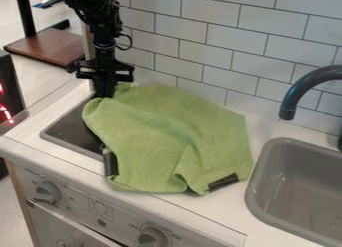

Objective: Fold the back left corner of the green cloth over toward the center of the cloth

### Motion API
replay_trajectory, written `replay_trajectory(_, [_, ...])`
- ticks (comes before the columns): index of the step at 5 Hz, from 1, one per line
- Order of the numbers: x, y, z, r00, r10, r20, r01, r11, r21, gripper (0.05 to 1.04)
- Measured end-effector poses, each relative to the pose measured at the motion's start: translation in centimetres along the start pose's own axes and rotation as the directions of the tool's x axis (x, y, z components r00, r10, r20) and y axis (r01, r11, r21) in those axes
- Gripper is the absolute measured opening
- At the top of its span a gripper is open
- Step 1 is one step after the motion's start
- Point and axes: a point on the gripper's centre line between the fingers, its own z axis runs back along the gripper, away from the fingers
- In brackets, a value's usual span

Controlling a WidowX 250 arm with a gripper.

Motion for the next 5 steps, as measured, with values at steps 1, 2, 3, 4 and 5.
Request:
replay_trajectory(1, [0.1, -0.4, 1.9, 1.0, 0.015, 0.022, -0.014, 1.0, -0.024, 0.051])
replay_trajectory(2, [-0.1, -1.7, 4.6, 0.998, 0.002, 0.062, 0.002, 0.997, -0.075, 0.051])
replay_trajectory(3, [-1.2, -3.8, 6.0, 0.995, -0.049, 0.083, 0.058, 0.992, -0.109, 0.051])
replay_trajectory(4, [-3.2, -7.0, 7.0, 0.983, -0.15, 0.107, 0.164, 0.976, -0.14, 0.051])
replay_trajectory(5, [-5.6, -9.9, 7.5, 0.961, -0.25, 0.121, 0.268, 0.95, -0.158, 0.051])
